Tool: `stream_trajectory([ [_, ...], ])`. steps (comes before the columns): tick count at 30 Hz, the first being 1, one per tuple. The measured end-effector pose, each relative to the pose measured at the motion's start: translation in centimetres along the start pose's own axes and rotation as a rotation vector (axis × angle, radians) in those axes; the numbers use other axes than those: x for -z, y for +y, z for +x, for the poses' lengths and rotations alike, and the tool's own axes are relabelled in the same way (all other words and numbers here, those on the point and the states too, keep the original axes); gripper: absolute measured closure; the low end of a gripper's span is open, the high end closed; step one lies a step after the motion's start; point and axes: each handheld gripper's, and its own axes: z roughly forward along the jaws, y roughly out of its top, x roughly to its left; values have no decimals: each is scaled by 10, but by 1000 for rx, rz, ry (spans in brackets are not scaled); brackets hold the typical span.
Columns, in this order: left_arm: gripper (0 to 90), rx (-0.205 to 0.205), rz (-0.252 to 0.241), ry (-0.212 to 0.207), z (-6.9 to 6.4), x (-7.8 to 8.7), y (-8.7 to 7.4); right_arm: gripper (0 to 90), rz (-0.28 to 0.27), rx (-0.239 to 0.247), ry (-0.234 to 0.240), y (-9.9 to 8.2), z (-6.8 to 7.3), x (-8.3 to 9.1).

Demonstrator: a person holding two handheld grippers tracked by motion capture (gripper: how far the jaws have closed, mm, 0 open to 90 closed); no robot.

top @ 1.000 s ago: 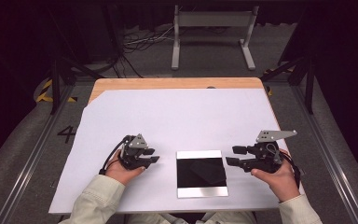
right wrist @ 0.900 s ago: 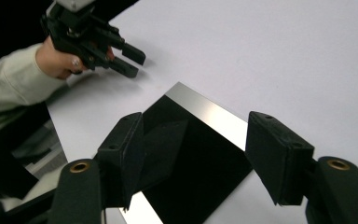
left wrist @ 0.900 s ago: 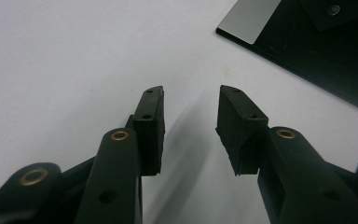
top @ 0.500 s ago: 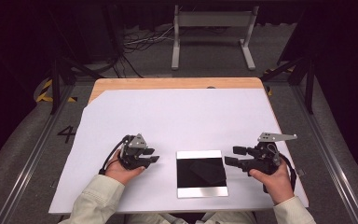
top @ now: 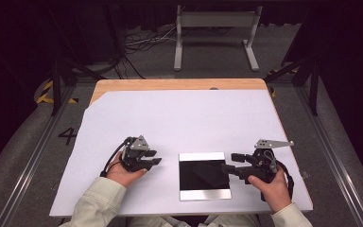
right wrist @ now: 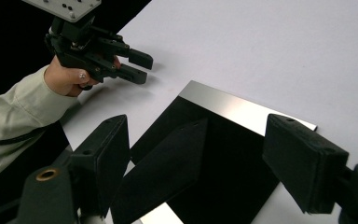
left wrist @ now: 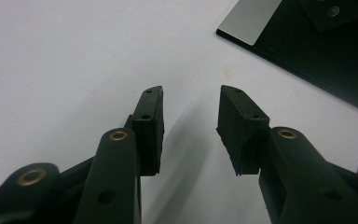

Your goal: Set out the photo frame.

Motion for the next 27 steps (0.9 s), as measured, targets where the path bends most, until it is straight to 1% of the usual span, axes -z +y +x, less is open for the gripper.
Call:
stream_trajectory([
  [2,614,0,0,1,0,0,0,229,7,-20,11,-2,0,-3],
  [7,614,0,0,1,0,0,0,215,26,-46,26,-6,1,-9],
  [13,614,1,1,1,0,0,0,216,51,-57,33,-9,2,-15],
  [16,614,1,1,1,0,0,0,223,67,-72,39,-11,2,-18],
  [20,614,2,1,2,0,0,0,221,80,-76,37,-12,2,-20],
  [21,614,2,1,2,0,0,0,218,91,-86,43,-13,2,-21],
  [25,614,1,1,1,0,0,0,218,110,-101,55,-14,2,-24],
  [27,612,2,-1,1,0,0,0,220,119,-116,69,-14,2,-25],
])
